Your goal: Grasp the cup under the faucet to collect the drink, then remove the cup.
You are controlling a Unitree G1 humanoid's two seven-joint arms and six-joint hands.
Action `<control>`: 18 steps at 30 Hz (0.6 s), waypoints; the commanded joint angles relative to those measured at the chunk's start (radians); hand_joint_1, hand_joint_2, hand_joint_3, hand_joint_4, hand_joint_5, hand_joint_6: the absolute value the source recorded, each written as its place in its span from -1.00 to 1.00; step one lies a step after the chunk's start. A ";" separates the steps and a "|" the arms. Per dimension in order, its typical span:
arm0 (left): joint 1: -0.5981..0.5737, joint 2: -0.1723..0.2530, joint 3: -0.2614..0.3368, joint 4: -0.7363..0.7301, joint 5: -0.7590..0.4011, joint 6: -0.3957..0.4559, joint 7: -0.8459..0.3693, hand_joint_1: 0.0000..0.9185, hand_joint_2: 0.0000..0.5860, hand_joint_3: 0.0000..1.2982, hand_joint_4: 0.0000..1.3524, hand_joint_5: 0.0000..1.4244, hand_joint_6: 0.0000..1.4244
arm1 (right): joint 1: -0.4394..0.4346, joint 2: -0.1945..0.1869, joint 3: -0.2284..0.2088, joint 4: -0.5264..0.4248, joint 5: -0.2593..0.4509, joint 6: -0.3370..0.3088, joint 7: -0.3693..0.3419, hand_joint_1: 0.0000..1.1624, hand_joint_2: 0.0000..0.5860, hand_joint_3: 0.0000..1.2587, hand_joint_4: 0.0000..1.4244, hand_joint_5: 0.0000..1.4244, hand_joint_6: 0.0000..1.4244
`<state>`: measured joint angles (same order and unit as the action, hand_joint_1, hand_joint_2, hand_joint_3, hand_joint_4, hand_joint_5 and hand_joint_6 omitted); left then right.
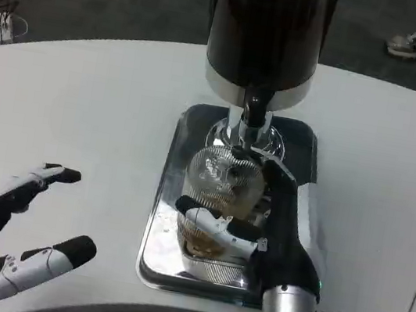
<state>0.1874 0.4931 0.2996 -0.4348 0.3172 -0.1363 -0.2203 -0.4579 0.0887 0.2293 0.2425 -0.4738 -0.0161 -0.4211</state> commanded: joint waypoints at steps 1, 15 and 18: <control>0.001 0.003 0.001 0.015 -0.010 -0.019 0.007 -1.00 -0.71 -0.64 -0.84 -0.78 -0.63 | 0.039 -0.011 0.018 -0.097 -0.004 0.005 0.049 0.60 -0.22 0.53 0.70 0.95 1.00; -0.014 0.000 -0.004 0.006 -0.009 -0.024 0.008 -1.00 -0.71 -0.64 -0.84 -0.76 -0.63 | 0.195 -0.059 0.032 -0.324 -0.001 0.024 0.183 0.60 -0.22 0.58 0.72 1.00 1.00; -0.016 -0.002 -0.006 0.003 -0.009 -0.025 0.007 -1.00 -0.71 -0.63 -0.83 -0.76 -0.63 | 0.245 -0.073 0.029 -0.384 0.004 0.026 0.216 0.60 -0.22 0.58 0.73 1.00 1.00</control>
<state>0.1689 0.4929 0.2967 -0.4277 0.3158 -0.1532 -0.2201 -0.2557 0.0253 0.2545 -0.0616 -0.4829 0.0178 -0.2317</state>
